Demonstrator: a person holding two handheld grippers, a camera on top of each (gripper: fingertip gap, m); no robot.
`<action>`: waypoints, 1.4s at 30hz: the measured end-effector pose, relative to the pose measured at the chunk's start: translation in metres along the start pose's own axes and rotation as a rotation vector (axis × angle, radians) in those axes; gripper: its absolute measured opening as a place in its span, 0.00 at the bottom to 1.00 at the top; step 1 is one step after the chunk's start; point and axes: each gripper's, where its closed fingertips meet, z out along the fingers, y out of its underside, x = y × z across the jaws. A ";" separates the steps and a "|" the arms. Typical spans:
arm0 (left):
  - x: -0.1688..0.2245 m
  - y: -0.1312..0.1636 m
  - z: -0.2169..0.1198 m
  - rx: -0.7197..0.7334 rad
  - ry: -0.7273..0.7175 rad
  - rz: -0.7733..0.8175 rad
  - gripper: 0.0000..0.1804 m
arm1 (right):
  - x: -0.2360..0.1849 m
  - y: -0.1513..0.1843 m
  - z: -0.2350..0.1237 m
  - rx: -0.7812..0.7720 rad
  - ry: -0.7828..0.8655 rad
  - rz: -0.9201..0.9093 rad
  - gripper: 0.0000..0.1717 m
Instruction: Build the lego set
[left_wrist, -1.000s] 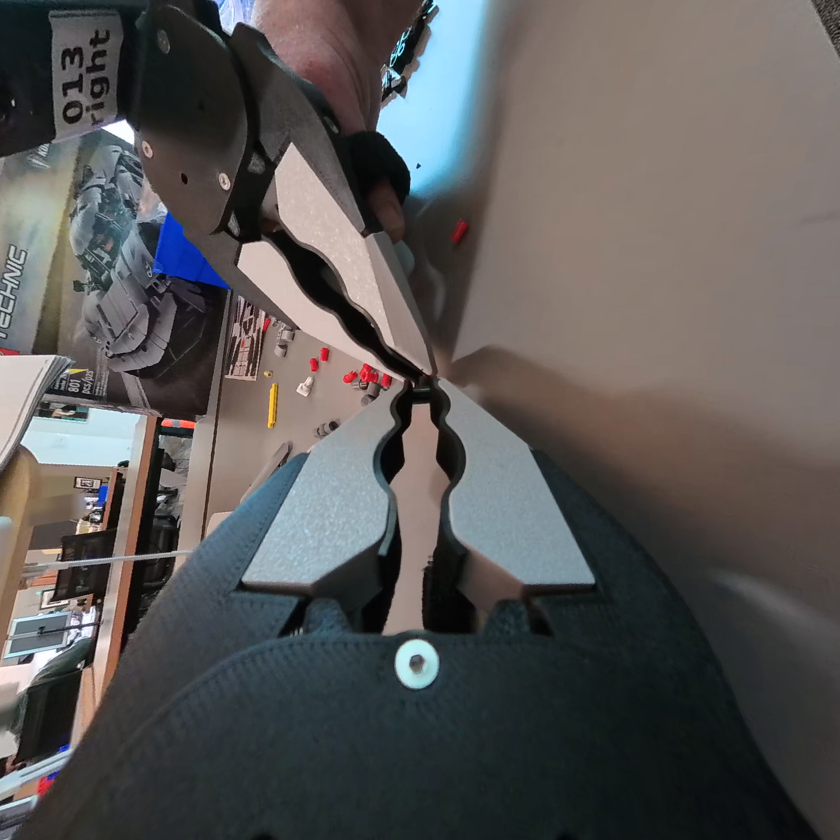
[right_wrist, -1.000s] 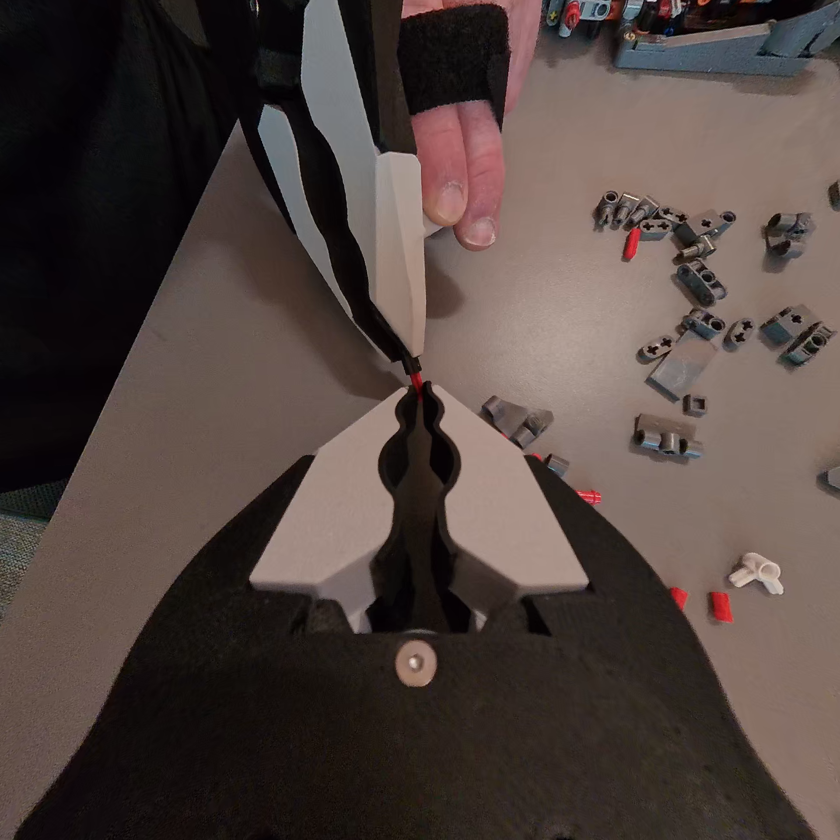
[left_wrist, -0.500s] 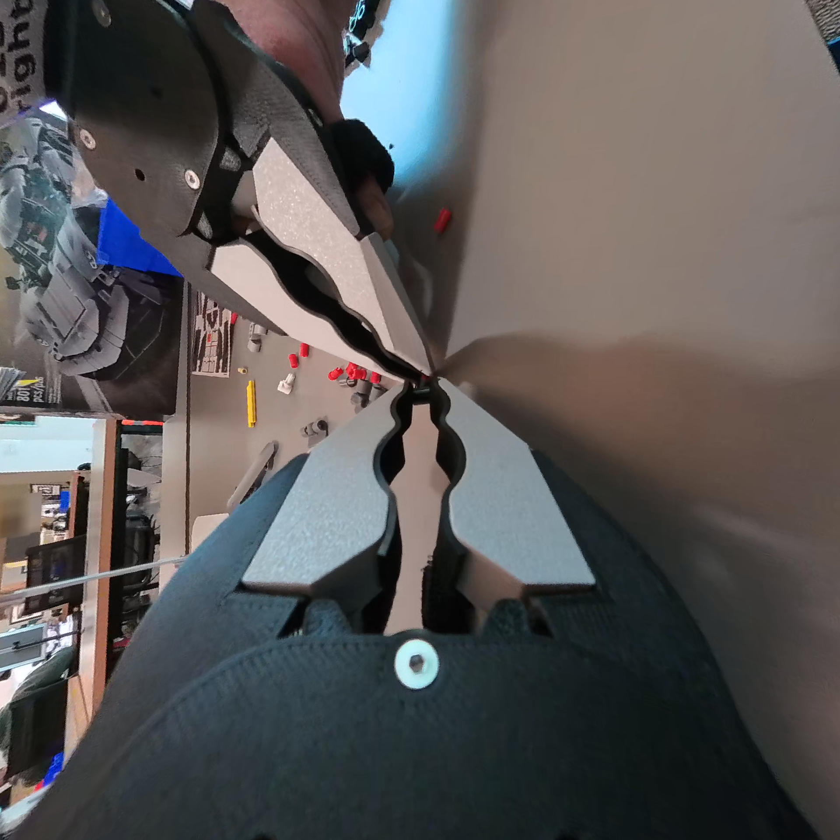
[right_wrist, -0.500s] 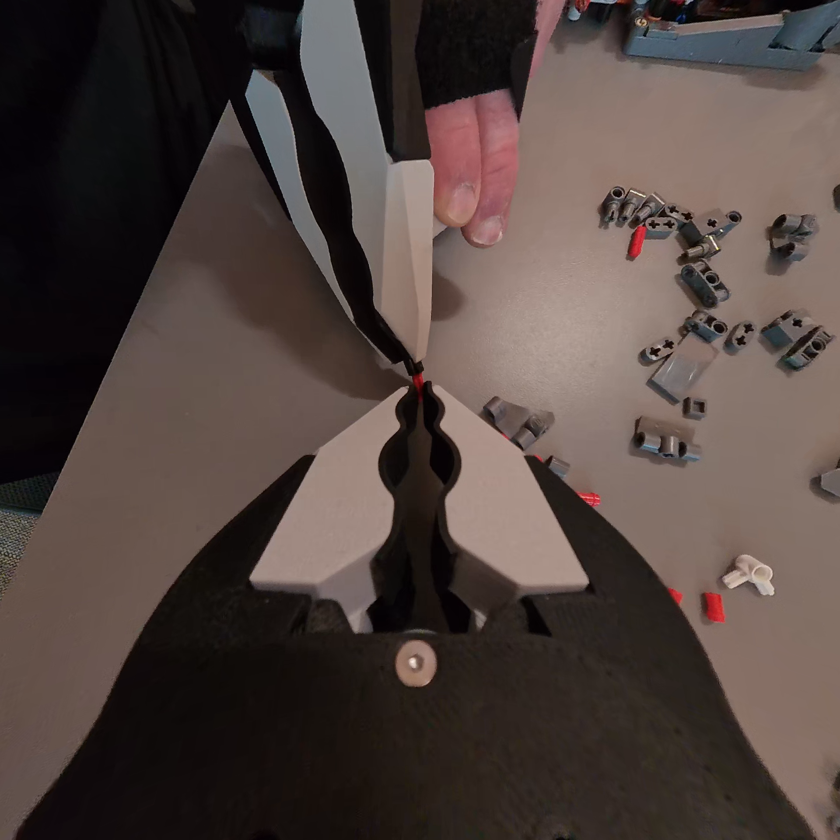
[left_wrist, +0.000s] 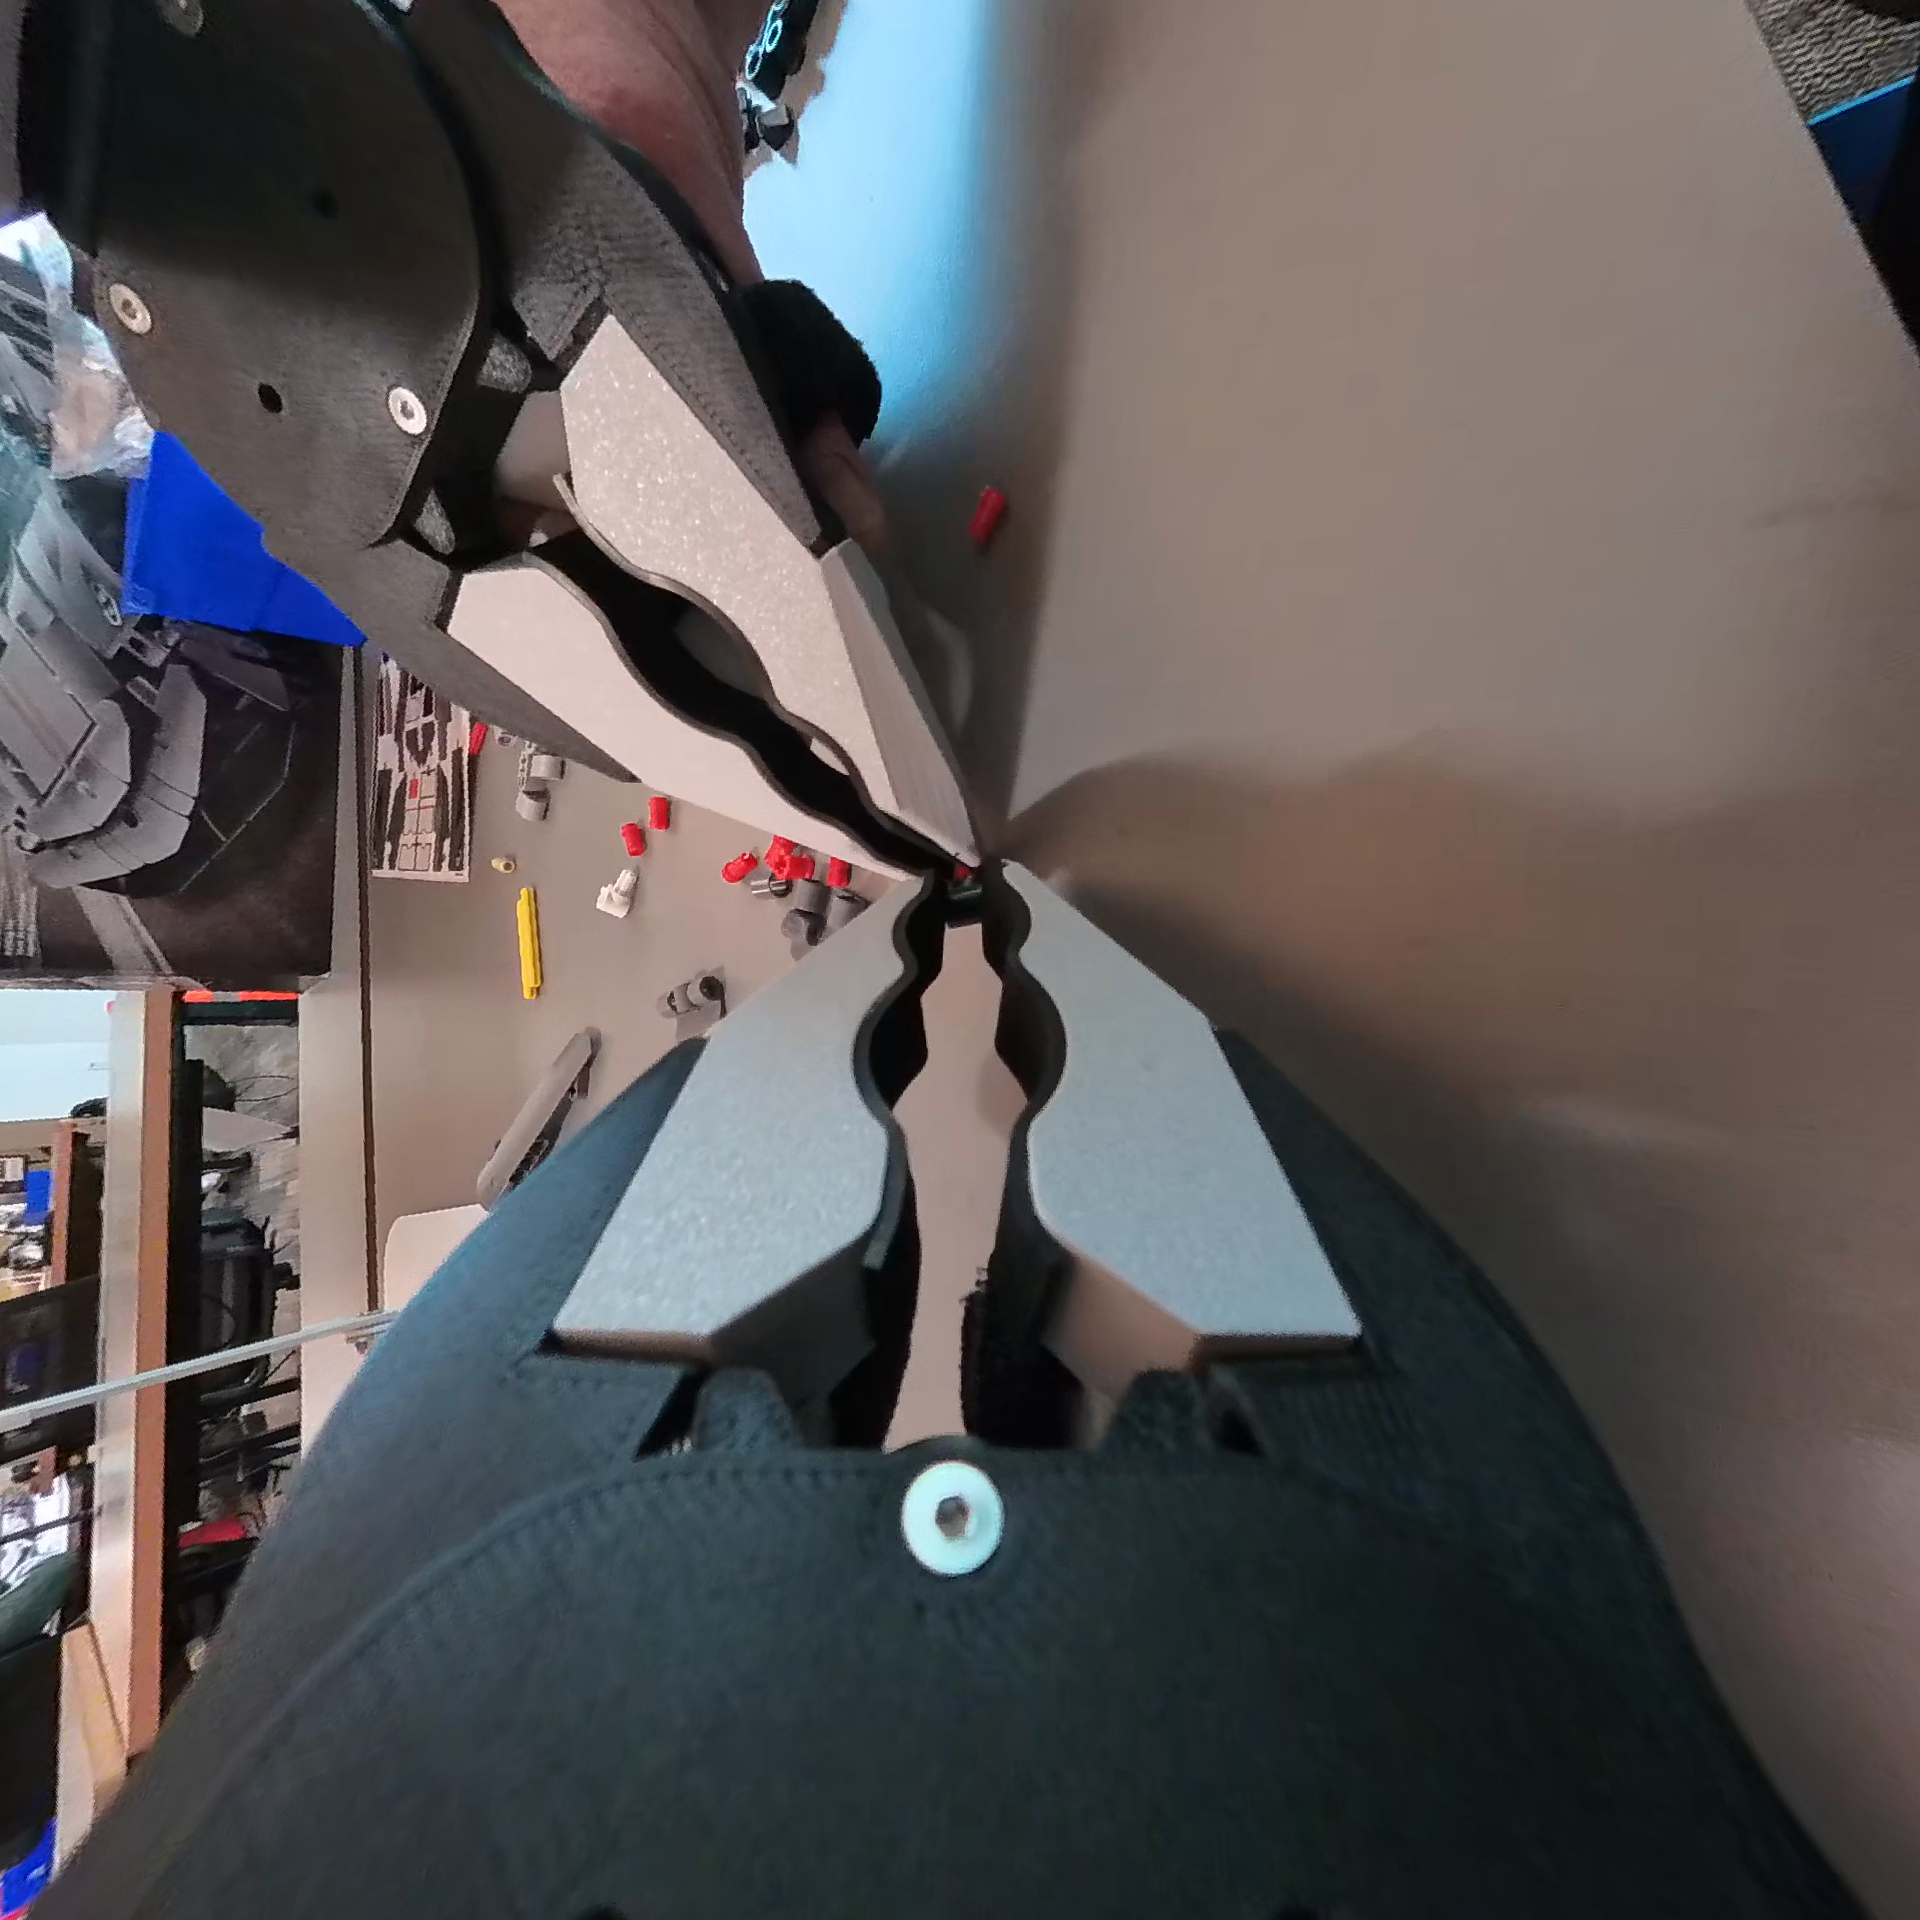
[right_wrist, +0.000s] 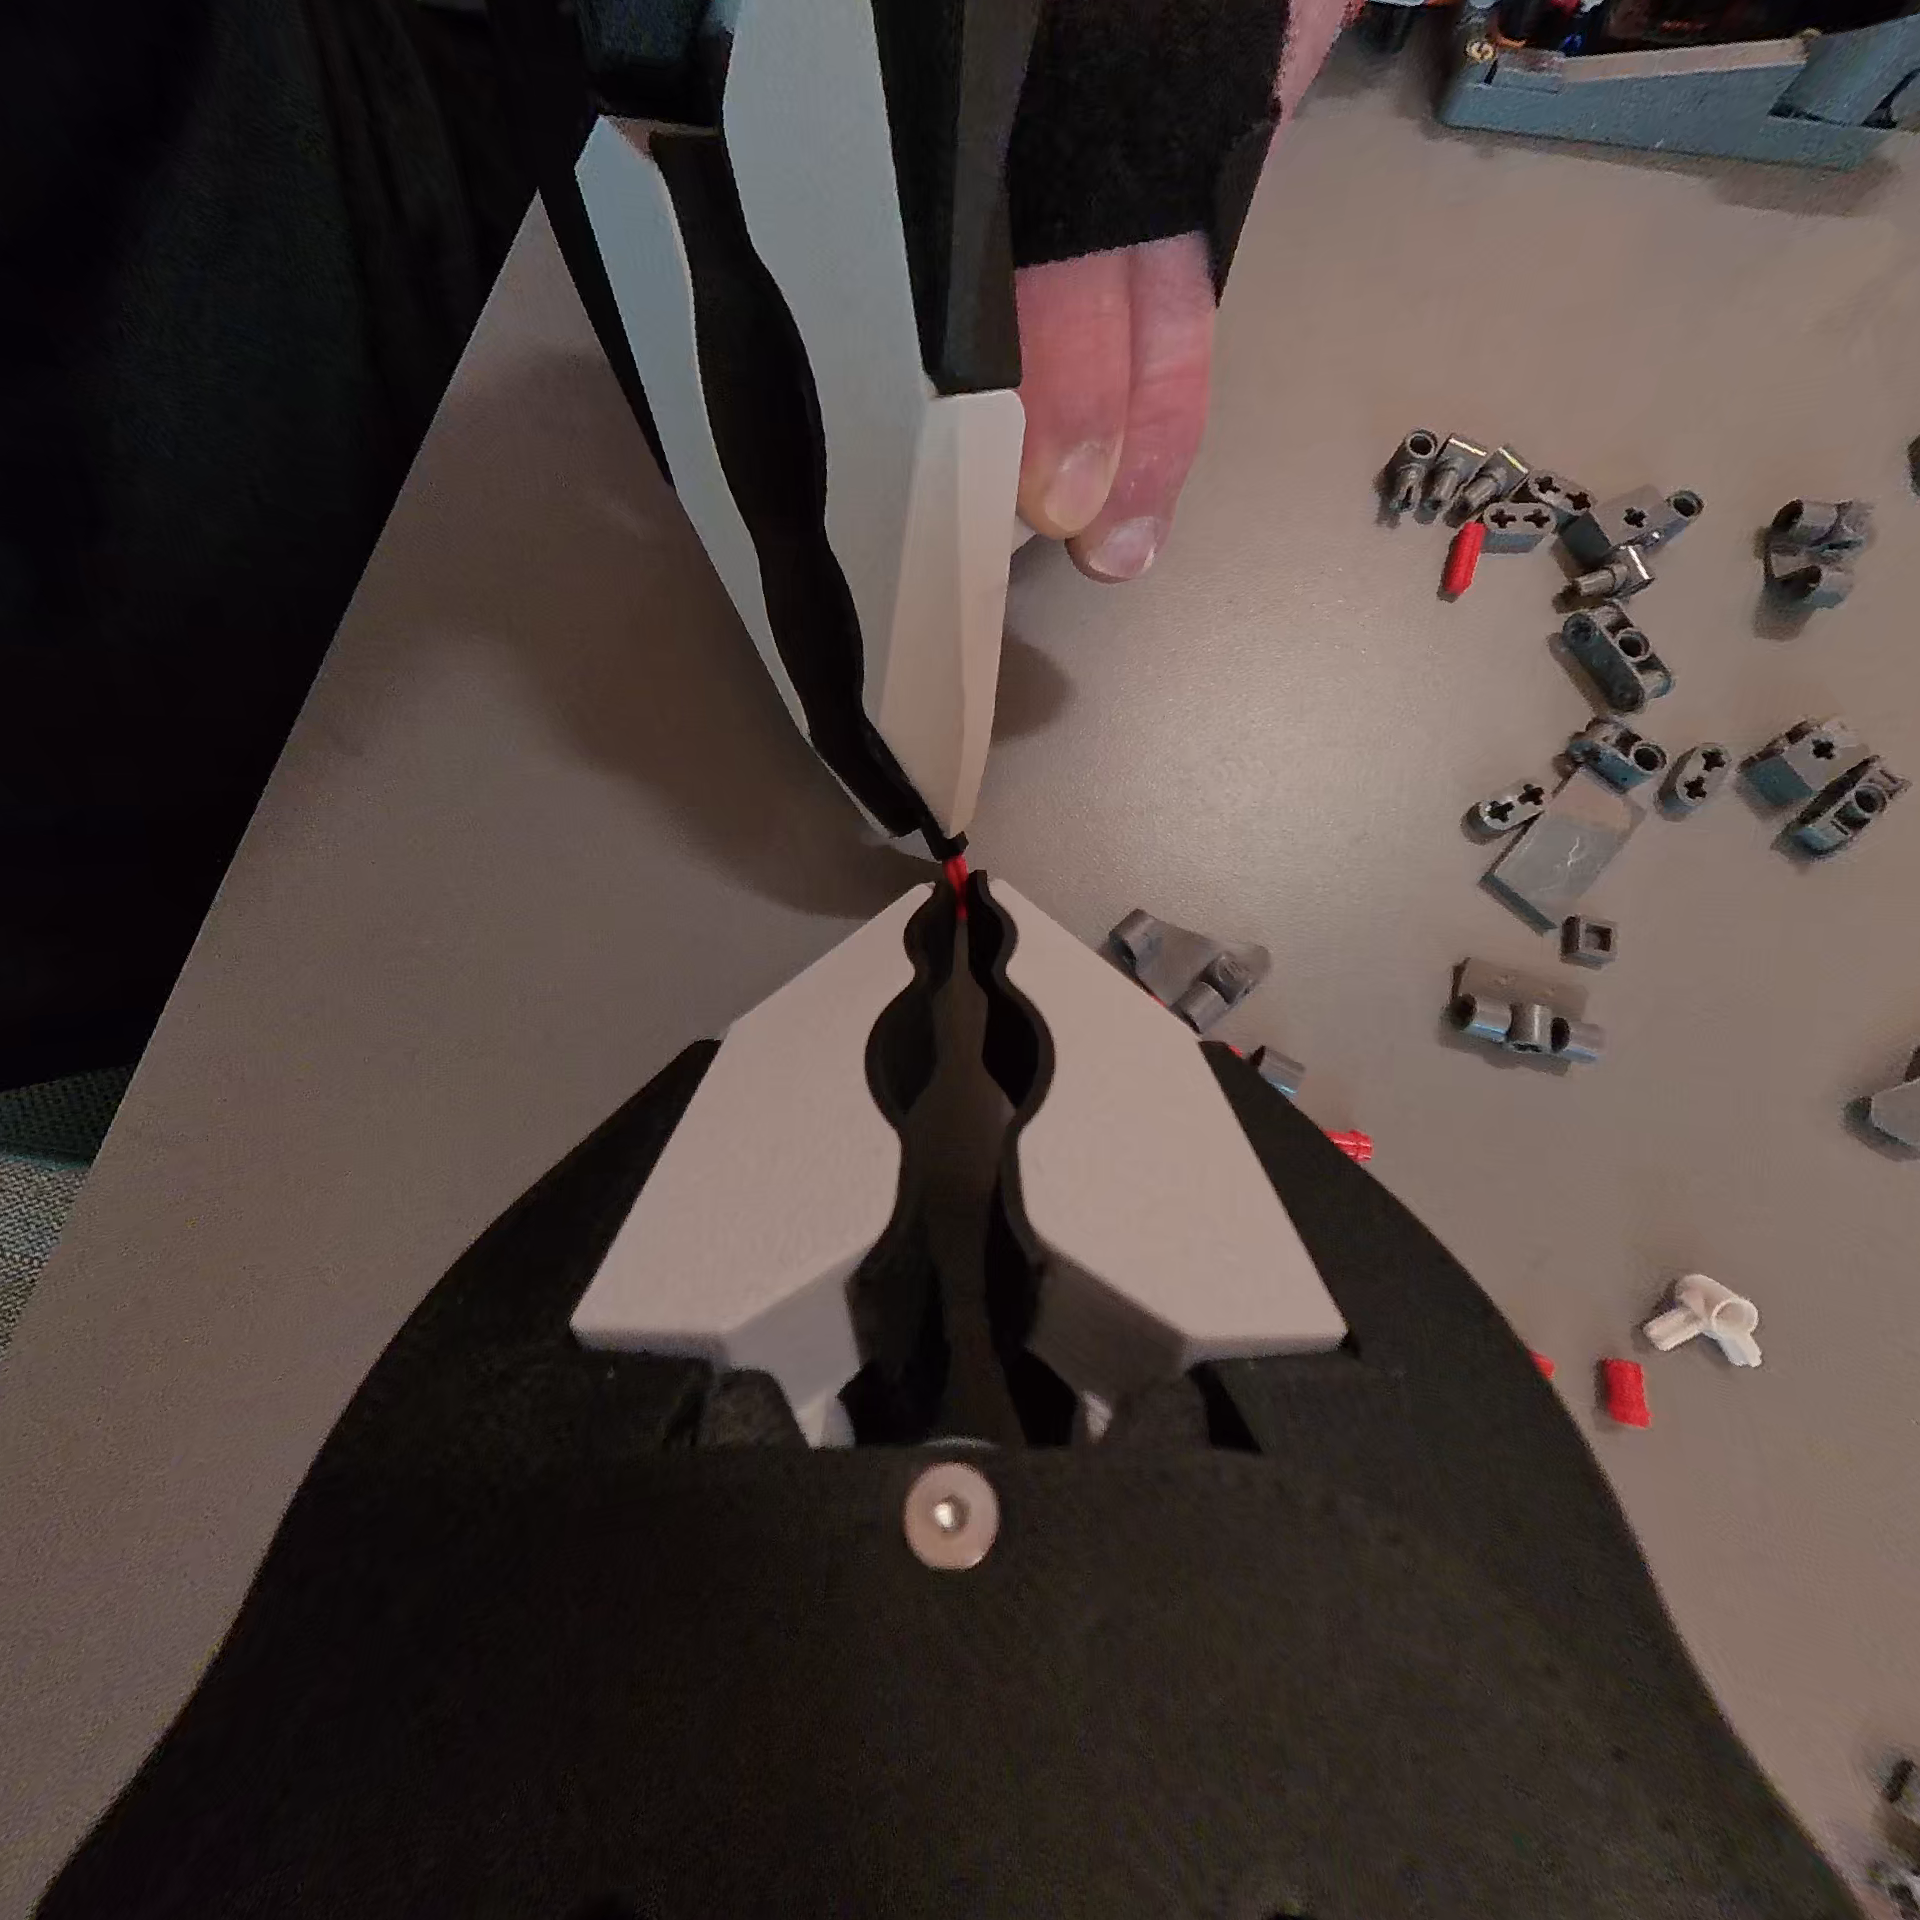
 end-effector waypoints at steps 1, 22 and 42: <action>0.000 0.000 0.000 0.001 0.003 -0.001 0.03 | 0.000 0.000 0.000 -0.001 0.000 -0.001 0.00; 0.003 -0.001 0.002 0.110 -0.034 0.001 0.03 | -0.001 0.001 0.000 0.005 -0.009 -0.012 0.00; 0.002 0.003 0.005 0.094 -0.183 0.065 0.03 | 0.001 0.001 0.000 0.014 0.033 -0.010 0.00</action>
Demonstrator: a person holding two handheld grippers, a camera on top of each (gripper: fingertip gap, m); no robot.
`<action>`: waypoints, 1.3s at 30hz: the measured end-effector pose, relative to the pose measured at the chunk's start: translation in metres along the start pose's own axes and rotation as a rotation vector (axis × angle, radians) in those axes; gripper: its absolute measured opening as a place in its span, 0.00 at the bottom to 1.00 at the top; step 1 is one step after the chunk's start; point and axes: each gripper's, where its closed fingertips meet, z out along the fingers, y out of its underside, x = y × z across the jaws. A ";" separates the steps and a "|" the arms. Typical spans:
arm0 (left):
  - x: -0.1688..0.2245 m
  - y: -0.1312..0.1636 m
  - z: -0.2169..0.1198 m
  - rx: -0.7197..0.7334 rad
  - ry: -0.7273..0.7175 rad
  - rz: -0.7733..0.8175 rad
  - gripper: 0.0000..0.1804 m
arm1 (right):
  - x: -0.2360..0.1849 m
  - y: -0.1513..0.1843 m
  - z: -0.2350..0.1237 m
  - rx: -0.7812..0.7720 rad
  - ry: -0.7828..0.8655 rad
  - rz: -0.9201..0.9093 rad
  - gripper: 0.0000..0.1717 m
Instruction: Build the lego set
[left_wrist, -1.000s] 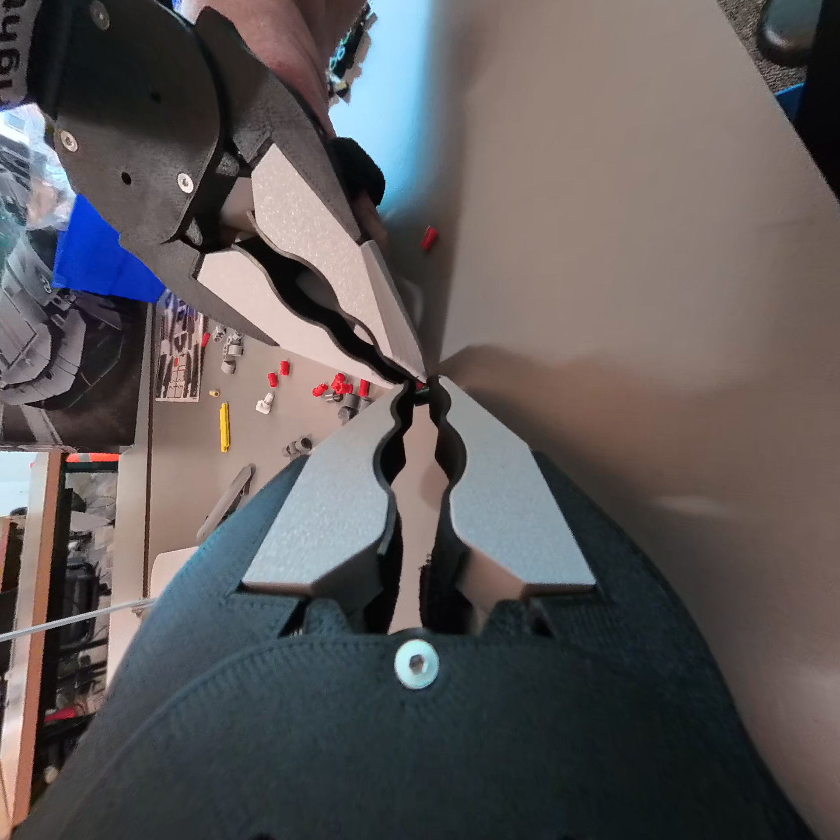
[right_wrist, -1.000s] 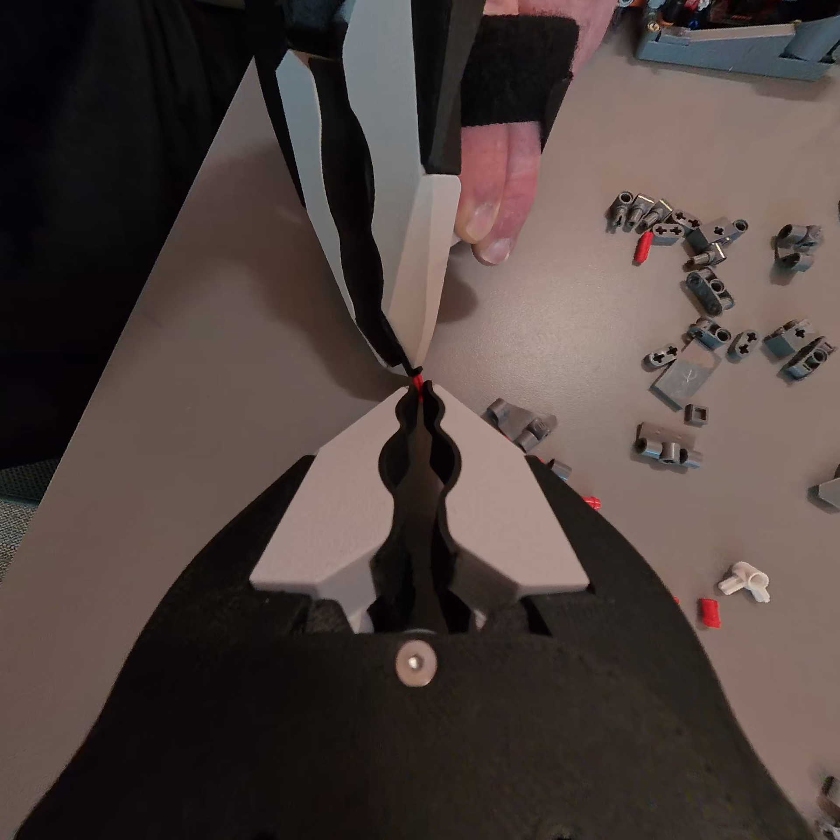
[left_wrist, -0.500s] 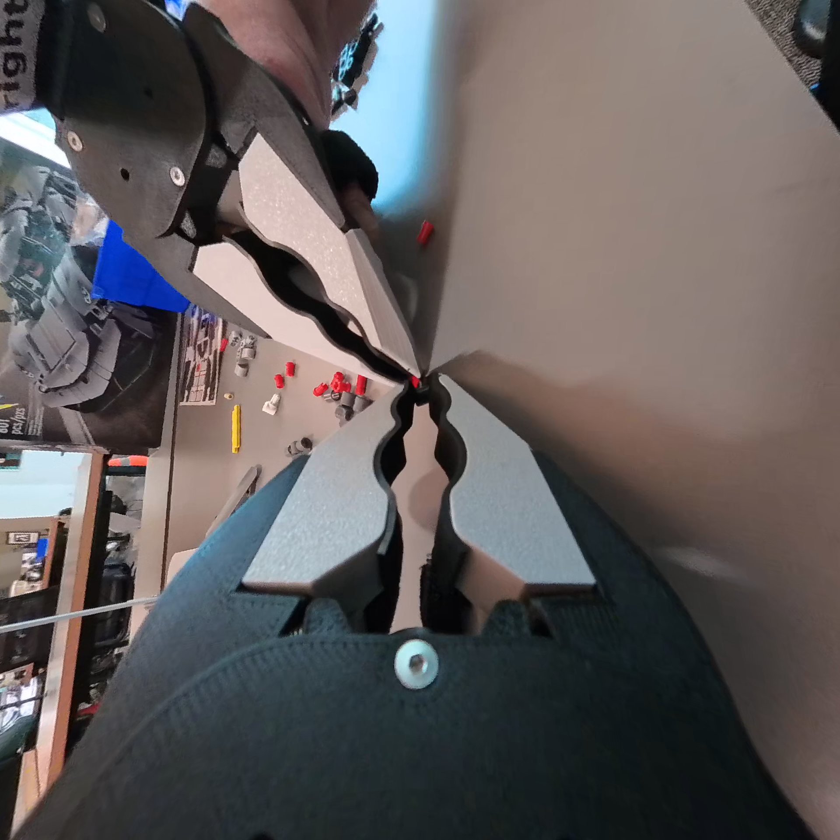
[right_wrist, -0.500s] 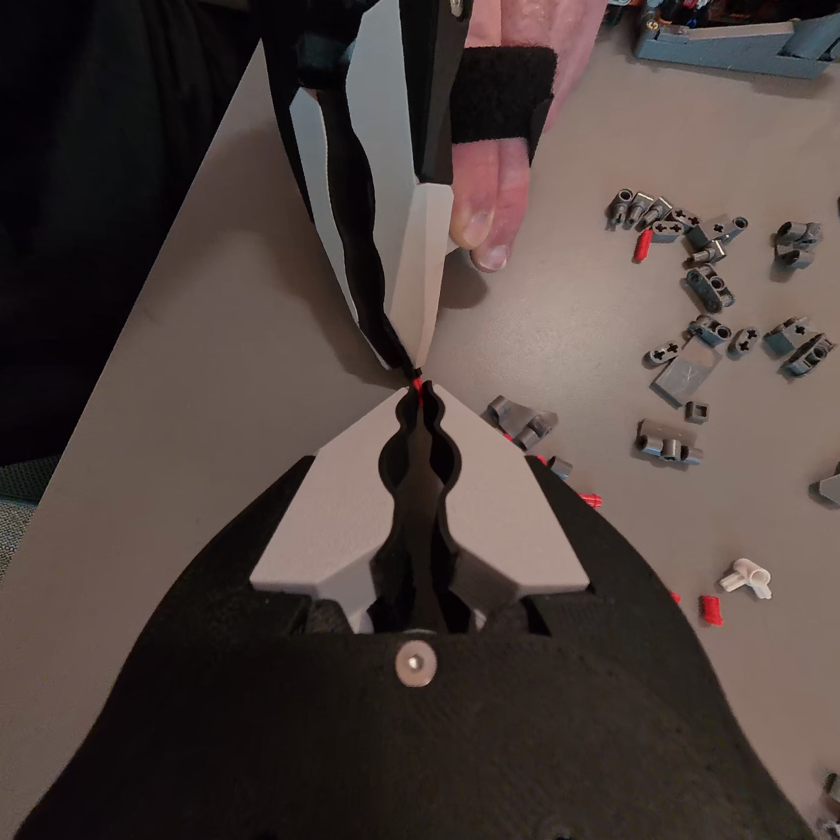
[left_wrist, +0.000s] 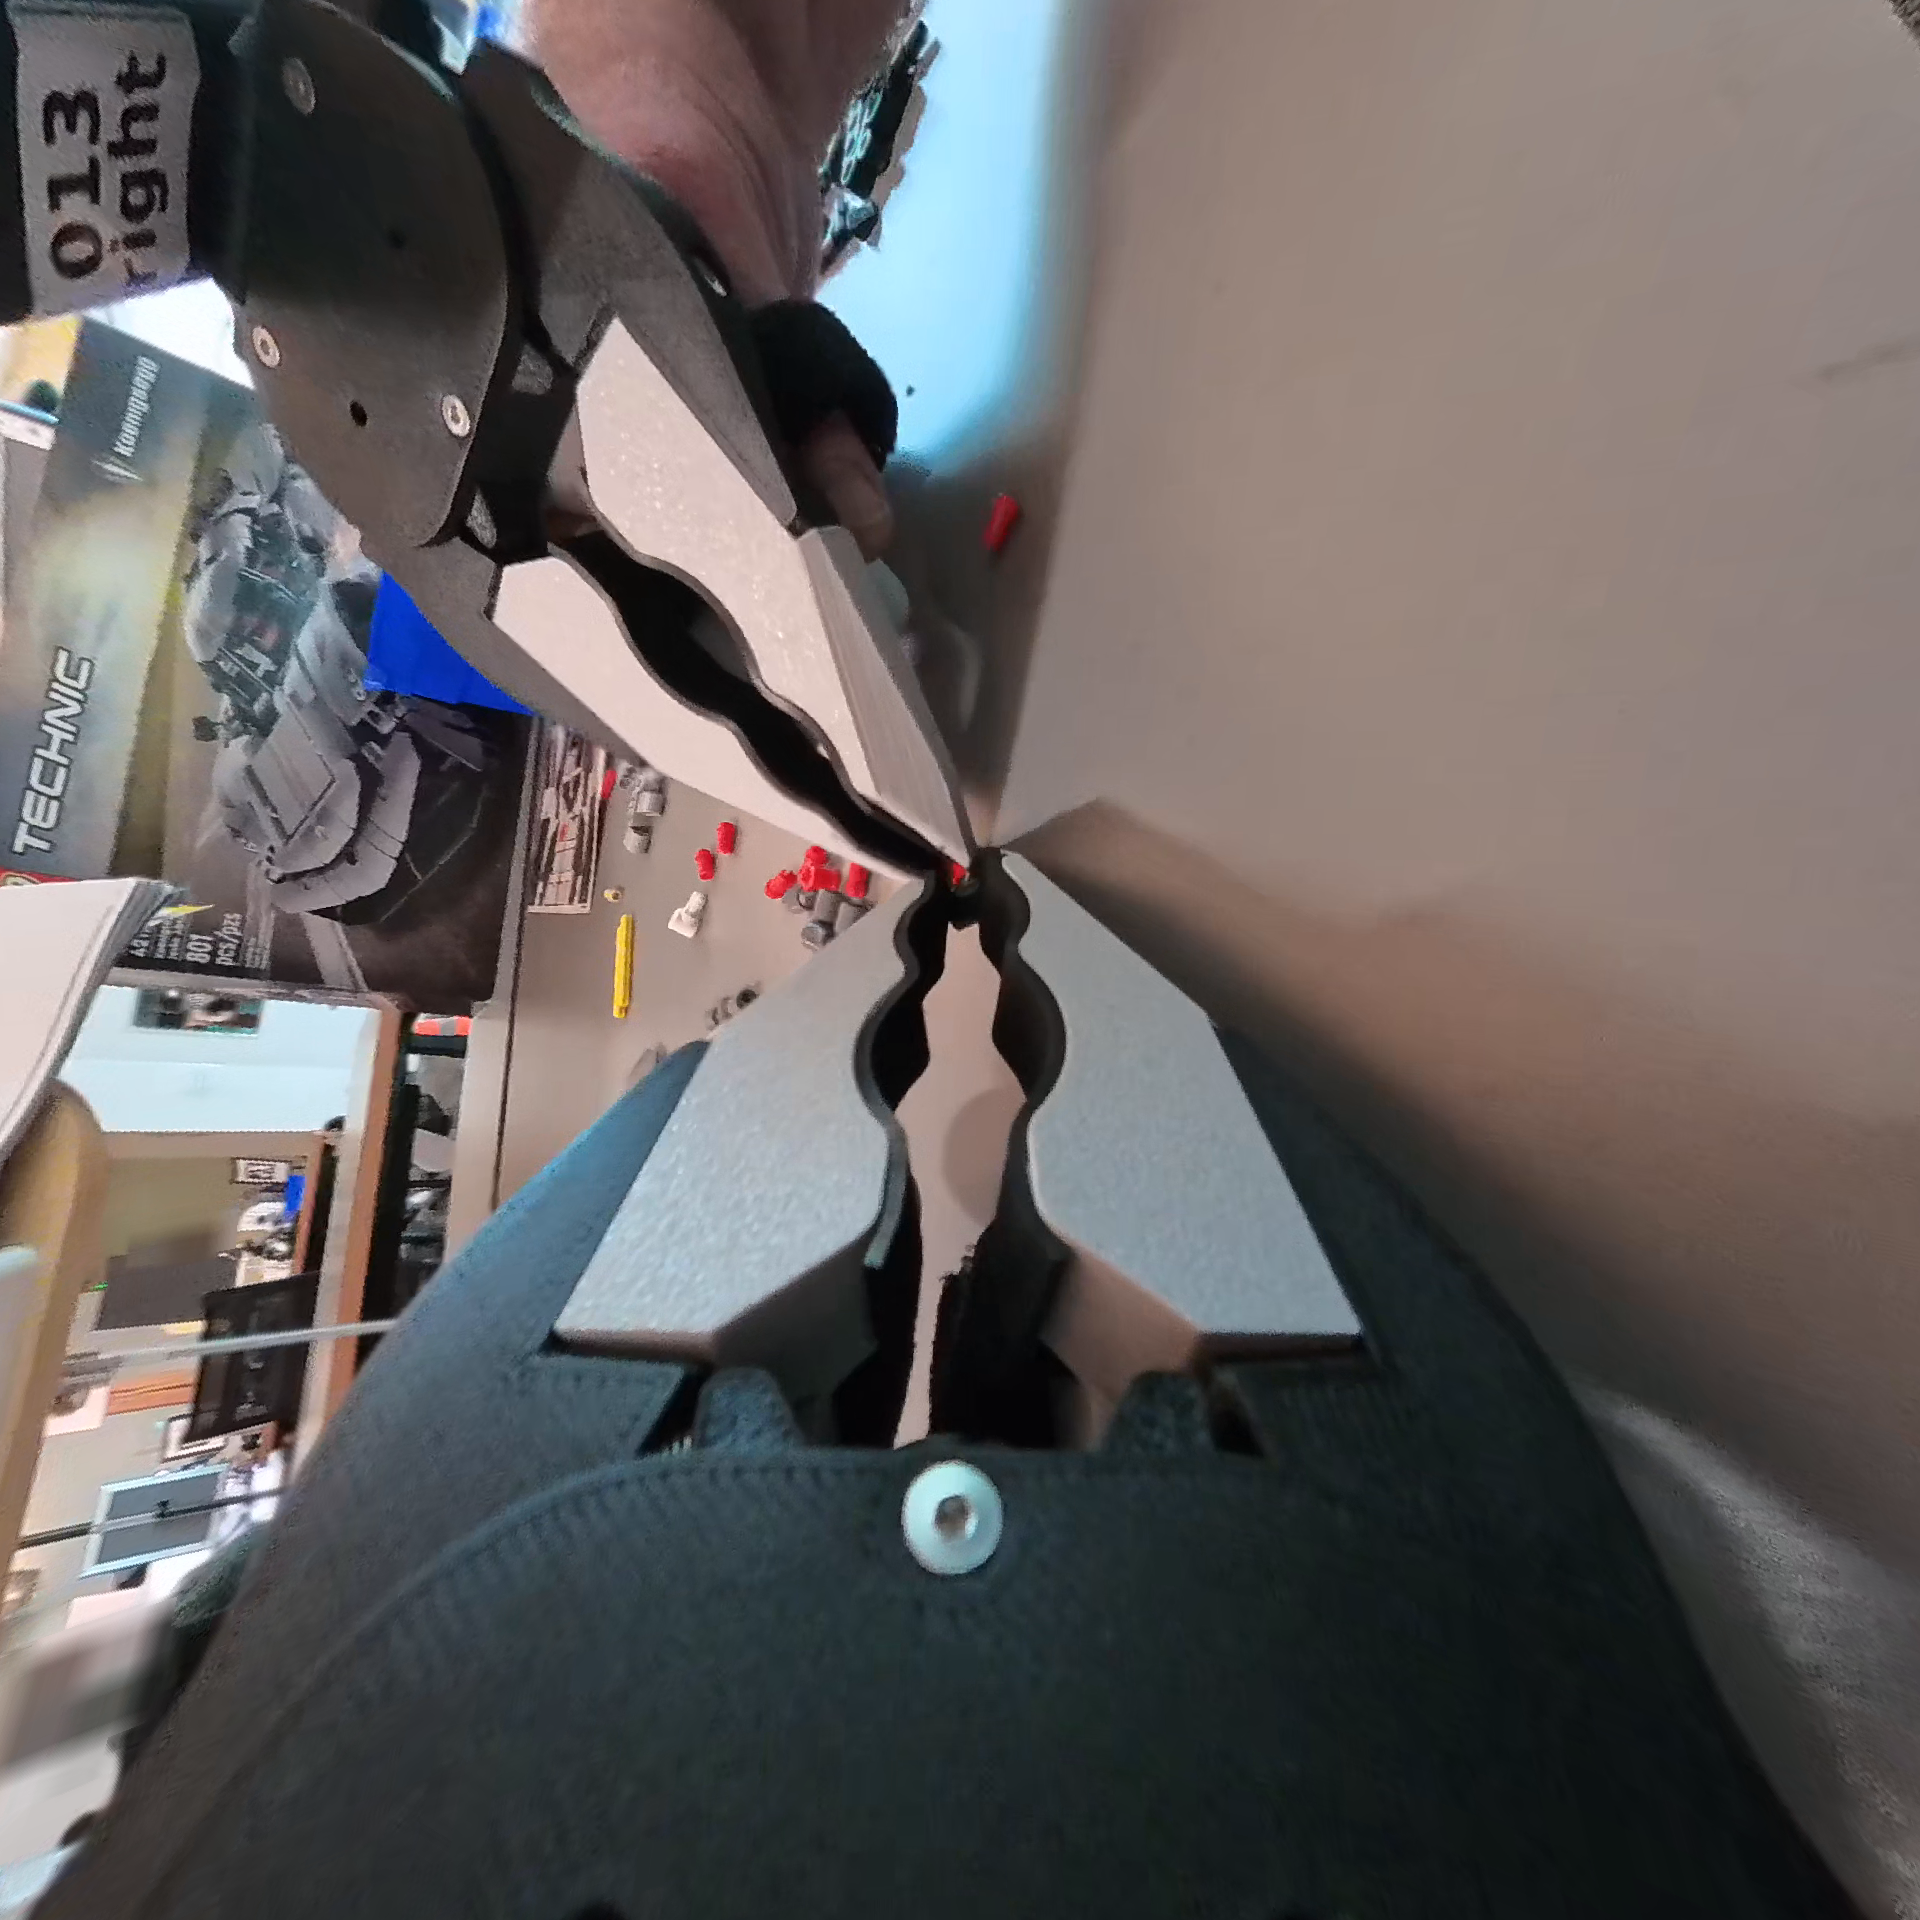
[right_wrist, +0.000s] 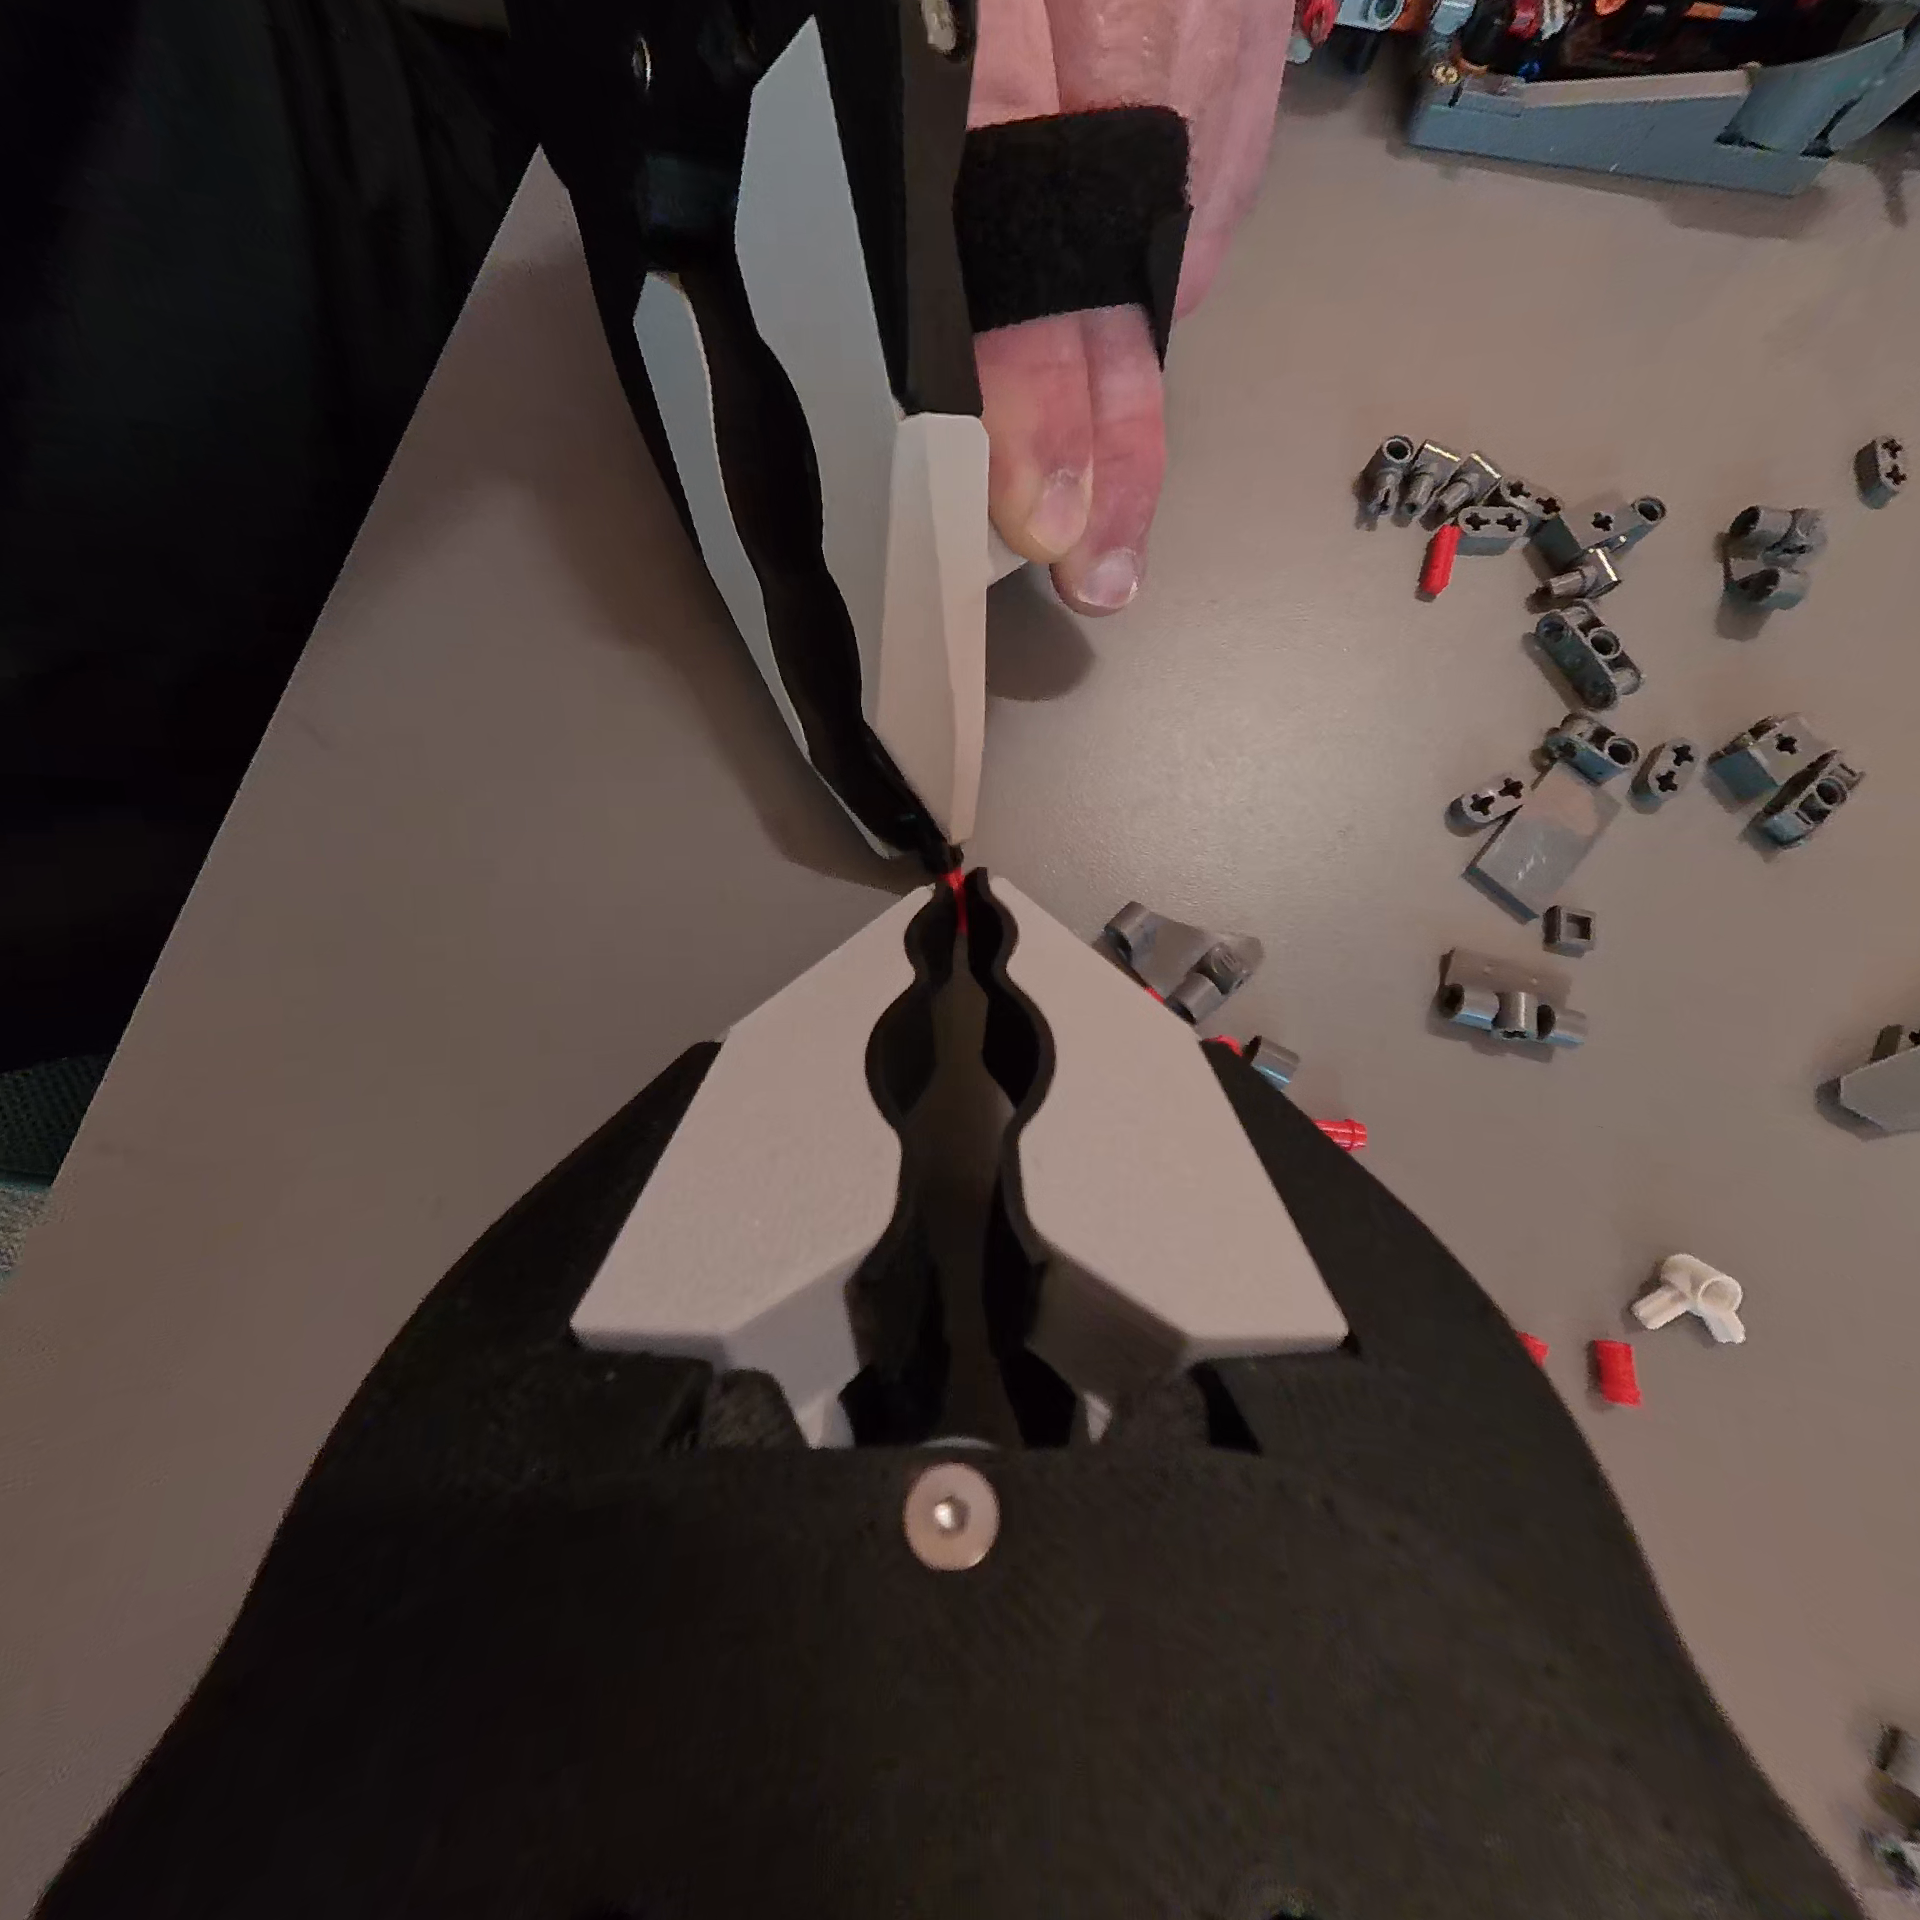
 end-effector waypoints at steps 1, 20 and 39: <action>-0.001 0.000 0.001 -0.005 -0.012 0.008 0.03 | -0.001 -0.002 0.000 0.015 -0.006 0.005 0.00; -0.022 0.003 -0.011 -0.018 0.037 -0.226 0.01 | 0.005 -0.012 -0.016 0.079 0.025 0.017 0.00; 0.005 0.027 -0.032 -0.254 0.199 -0.336 0.10 | 0.016 0.018 -0.019 -0.097 0.105 -0.042 0.08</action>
